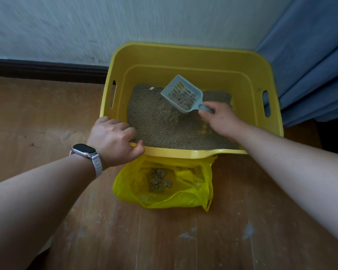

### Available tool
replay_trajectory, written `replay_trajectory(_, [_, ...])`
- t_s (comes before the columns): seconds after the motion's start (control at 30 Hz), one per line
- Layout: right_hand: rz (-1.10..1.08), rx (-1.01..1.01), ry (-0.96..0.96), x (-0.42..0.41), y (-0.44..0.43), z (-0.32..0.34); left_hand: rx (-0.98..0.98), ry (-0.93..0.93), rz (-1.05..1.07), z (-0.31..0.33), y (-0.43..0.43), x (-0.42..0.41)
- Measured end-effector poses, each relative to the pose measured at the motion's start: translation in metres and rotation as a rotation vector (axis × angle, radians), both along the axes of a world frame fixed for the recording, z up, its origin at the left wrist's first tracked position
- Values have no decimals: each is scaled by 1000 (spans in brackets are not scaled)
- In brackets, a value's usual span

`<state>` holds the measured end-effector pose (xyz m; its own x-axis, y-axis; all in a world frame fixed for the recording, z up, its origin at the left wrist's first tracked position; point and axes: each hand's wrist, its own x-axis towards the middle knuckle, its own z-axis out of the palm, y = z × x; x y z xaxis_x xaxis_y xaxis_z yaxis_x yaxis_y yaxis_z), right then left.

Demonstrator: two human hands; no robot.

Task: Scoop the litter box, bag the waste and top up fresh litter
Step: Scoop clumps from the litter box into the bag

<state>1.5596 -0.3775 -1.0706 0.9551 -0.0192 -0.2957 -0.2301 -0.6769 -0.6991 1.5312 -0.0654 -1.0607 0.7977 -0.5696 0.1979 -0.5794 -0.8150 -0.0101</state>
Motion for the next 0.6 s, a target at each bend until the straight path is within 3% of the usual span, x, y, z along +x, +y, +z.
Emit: replay_trajectory(0.6, [-17, -29, 0, -5, -4, 1, -11, 4, 0, 2, -1, 0])
